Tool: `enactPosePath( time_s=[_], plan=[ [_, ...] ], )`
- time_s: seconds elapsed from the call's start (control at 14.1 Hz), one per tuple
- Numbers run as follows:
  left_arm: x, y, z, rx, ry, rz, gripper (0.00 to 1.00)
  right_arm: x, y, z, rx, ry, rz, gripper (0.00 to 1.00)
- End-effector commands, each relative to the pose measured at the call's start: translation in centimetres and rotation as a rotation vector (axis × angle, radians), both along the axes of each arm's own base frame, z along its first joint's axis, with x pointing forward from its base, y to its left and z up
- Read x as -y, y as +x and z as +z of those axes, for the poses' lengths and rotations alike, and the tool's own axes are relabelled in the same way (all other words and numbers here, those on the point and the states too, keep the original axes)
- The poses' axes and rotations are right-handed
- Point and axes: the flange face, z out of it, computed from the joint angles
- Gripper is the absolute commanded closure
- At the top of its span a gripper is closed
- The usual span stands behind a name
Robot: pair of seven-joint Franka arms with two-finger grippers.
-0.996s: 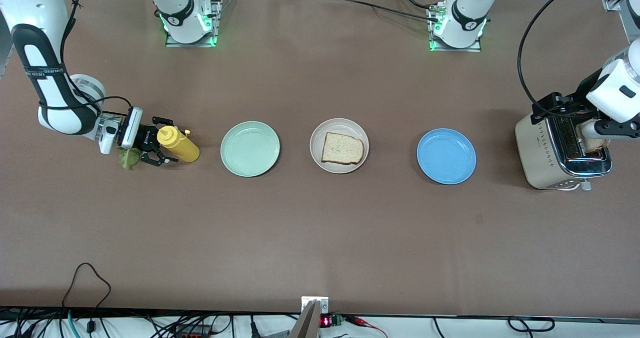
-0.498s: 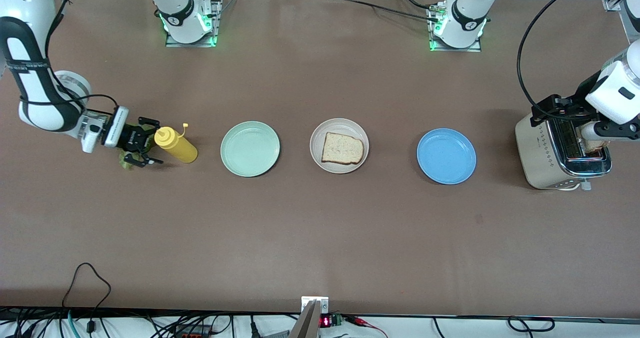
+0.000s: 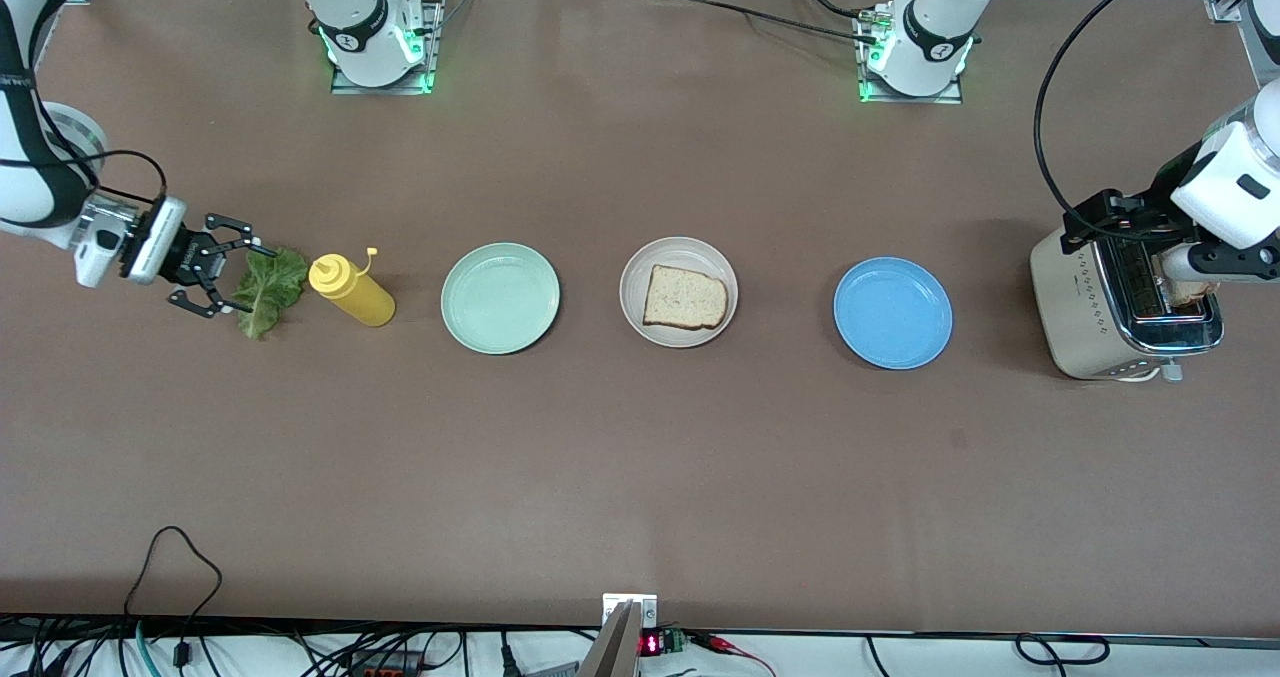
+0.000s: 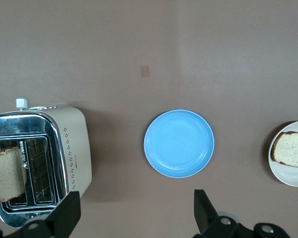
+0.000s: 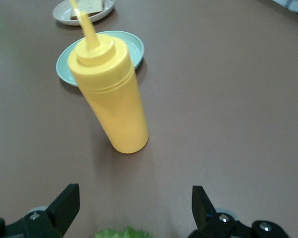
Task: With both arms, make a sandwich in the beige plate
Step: 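Open the right gripper and draw it back from the bottle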
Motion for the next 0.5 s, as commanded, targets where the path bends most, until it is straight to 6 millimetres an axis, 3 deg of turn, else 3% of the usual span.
enactPosePath(
  time_s=[0.0,0.43],
  plan=[
    [0.0,-0.7,0.3,0.009,0.012,0.01,0.0,1.0,-0.2,4.6,-0.15,-0.052,-0.199,0.0],
    [0.1,-0.7,0.3,0.009,0.014,0.006,0.0,-1.0,2.3,12.3,-0.451,-0.206,-0.653,0.0]
  ],
)
